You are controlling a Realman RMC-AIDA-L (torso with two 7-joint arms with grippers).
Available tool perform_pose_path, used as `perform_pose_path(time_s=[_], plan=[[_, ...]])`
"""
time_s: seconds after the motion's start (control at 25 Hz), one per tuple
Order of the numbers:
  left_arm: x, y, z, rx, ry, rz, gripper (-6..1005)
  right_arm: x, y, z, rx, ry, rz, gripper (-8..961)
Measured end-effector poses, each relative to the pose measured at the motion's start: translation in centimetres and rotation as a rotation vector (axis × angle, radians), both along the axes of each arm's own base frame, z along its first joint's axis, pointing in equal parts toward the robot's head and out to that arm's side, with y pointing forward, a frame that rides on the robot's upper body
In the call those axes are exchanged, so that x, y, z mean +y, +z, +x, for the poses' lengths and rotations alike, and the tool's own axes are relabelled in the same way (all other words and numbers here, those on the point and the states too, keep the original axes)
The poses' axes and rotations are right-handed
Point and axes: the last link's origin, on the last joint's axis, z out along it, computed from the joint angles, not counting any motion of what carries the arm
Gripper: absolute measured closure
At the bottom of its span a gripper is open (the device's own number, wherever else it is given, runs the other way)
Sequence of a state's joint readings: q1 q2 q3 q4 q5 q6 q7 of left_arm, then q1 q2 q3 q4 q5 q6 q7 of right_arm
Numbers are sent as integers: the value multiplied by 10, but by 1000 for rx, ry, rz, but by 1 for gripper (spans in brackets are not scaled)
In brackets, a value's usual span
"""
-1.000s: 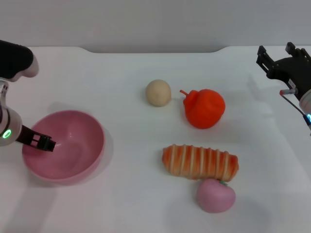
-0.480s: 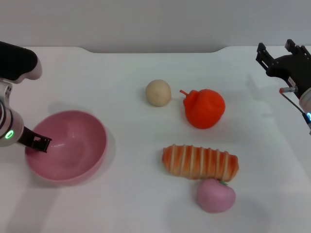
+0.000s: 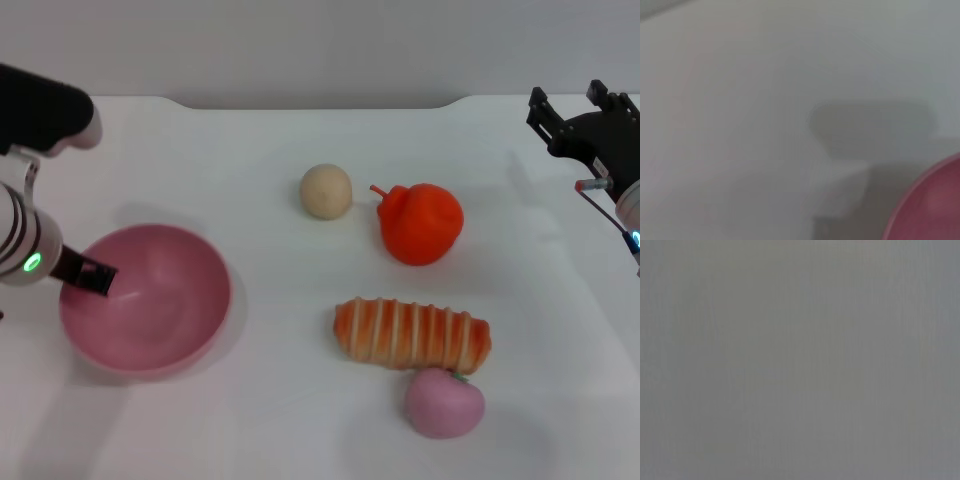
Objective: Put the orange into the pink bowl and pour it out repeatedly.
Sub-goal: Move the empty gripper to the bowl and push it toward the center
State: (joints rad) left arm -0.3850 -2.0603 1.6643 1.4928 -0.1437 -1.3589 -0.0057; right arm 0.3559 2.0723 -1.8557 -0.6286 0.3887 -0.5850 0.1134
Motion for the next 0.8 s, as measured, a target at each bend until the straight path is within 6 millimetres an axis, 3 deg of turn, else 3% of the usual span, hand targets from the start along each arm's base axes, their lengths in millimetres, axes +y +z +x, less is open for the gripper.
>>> perform_pose_path(time_s=[0.24, 0.8], plan=[[11, 10, 23, -29, -107, 59, 919, 0, 0, 0, -2, -1, -1, 199], [19, 20, 47, -39, -207, 87, 999, -4, -1, 2, -4, 1, -2, 198]])
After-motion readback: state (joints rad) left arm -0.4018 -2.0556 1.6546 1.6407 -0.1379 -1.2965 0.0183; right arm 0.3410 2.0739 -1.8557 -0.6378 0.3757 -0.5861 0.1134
